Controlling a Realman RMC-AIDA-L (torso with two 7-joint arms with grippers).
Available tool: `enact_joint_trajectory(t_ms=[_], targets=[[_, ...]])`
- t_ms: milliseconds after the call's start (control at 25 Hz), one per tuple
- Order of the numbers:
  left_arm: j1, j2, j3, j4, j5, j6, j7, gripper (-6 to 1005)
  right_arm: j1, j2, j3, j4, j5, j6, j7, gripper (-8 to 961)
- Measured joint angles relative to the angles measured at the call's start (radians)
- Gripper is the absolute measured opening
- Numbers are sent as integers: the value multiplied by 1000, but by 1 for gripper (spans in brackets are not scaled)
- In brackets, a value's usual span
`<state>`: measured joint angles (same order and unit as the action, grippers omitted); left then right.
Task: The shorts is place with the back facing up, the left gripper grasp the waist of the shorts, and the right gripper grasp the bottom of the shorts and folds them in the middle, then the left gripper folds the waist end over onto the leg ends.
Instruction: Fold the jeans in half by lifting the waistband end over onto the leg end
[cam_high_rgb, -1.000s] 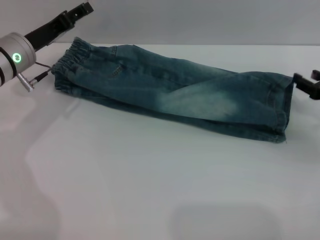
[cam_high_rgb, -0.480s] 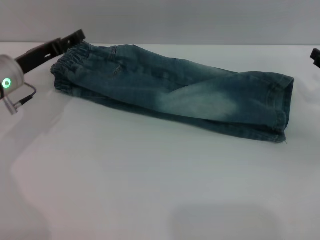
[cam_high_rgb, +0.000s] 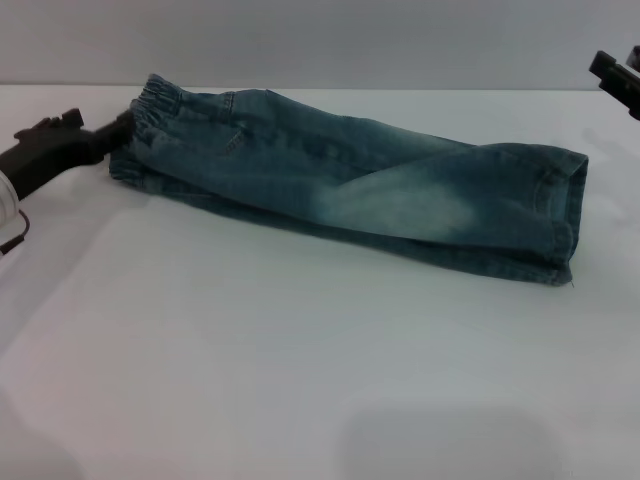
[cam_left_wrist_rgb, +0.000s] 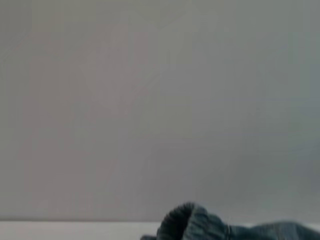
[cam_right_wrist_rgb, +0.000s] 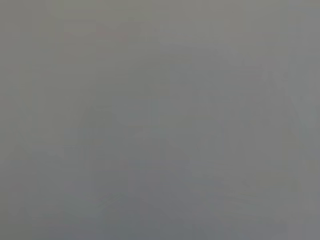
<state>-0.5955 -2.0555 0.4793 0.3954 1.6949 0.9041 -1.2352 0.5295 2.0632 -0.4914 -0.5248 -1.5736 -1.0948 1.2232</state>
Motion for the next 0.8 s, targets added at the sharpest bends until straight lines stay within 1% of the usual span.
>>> enact_joint_trajectory(t_ms=[120,280,360,480,800], targets=[[2,0,1,-11,0,-2,29,848,7,2,-2,5,6,-23,1,571],[0,-1,0,-57,-1,-14,144,847,10,6,-3,8,7,-49,1,571],[-4,-2,-3,-69,-1,-32,168,847,11,8,-4,10,7,-60,1,571],[-16,-6,-4,-80,-3,-69,198,847,11,9,-4,17,7,-75,2,571],[-45,-6,-5,-96,-3,-145,231,846,5,9,-4,23,8,-113,3,571]])
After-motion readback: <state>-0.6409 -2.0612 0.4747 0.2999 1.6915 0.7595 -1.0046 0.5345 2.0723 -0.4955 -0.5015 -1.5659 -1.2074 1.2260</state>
